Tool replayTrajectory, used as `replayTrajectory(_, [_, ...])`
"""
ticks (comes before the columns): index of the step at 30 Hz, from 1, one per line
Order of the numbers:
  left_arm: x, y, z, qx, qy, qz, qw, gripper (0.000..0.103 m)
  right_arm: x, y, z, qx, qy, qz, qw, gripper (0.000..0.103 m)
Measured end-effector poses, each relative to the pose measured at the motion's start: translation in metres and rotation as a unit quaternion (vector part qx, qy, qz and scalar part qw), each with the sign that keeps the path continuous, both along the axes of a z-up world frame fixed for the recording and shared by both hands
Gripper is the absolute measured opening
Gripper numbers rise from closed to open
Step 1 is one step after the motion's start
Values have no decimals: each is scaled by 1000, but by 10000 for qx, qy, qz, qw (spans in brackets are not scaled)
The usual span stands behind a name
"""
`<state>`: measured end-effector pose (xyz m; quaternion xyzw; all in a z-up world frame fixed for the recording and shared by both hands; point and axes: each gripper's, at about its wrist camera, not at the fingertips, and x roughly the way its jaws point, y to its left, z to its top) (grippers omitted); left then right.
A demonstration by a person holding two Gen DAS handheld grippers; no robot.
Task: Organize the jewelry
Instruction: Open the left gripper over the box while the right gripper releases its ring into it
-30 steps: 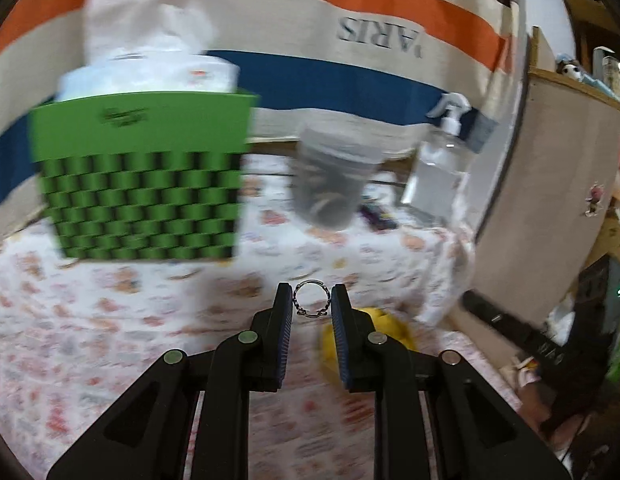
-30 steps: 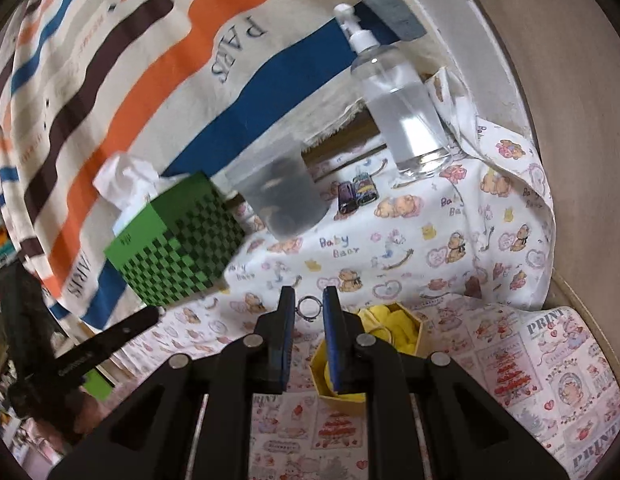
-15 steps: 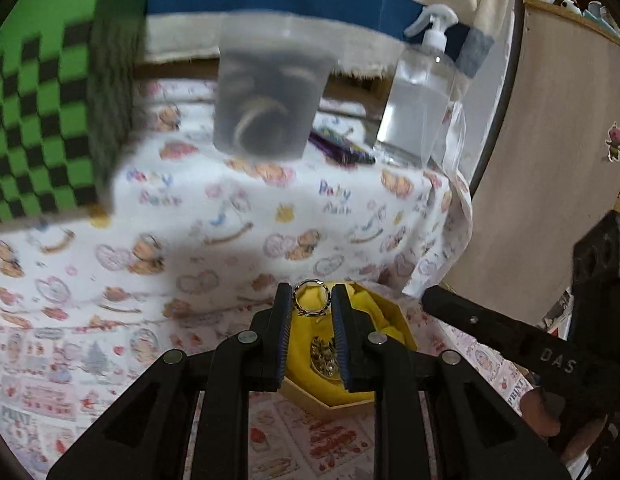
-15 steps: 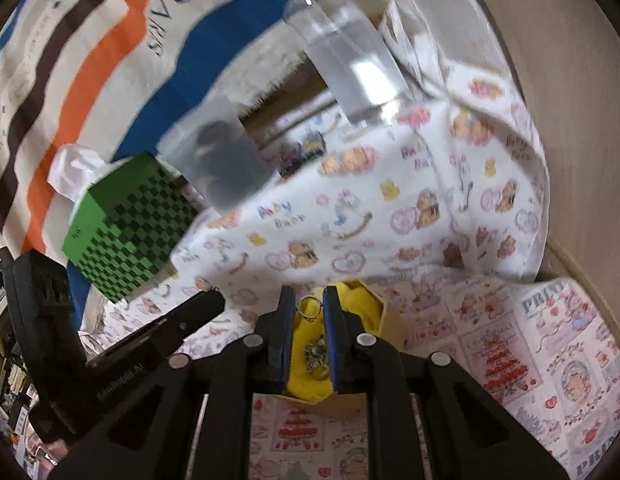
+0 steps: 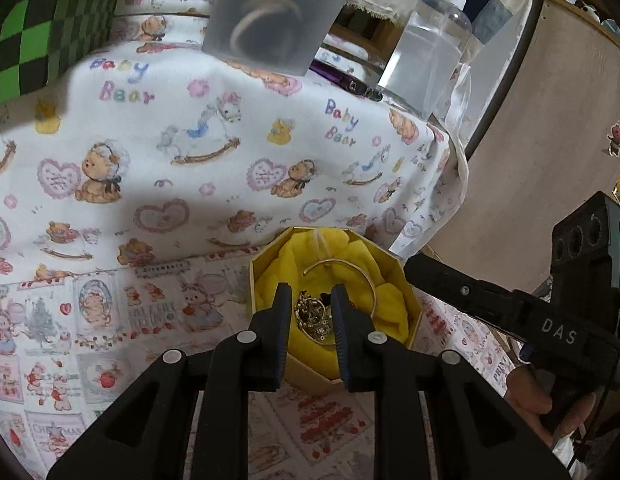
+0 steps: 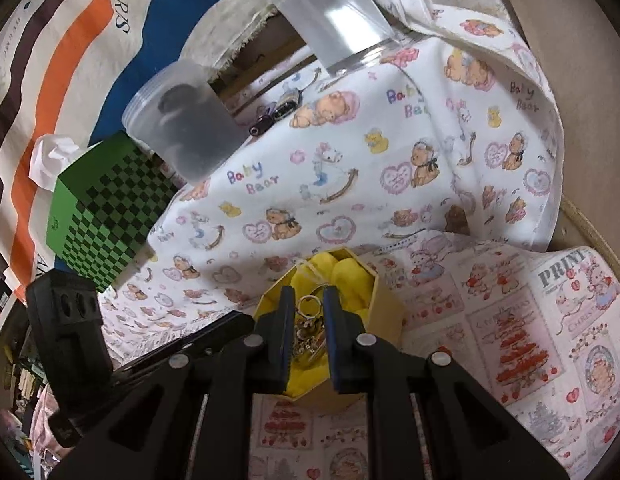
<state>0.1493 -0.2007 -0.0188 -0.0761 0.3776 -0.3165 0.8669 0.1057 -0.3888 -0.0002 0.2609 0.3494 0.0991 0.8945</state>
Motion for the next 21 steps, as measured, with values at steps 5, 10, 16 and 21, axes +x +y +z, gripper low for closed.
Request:
replayTrajectory(5, [-6,10,10,-13,-233,195,9995,31,0,0,-1,26,6,26,10000,13])
replayTrajectory(10, [-10,19,23,149,-582,486,9970,39,1,1,-1,60,19,102,9999,15])
replayTrajectory(16, [-19,37,43,203,-961,808,9919,46,-4,4,8,-132,-129,35,9998,20])
replayTrajectory(21, [-41,65,64,370,-1364,1160,9831,73,-14,16,25,-604,-462,29,9971,29])
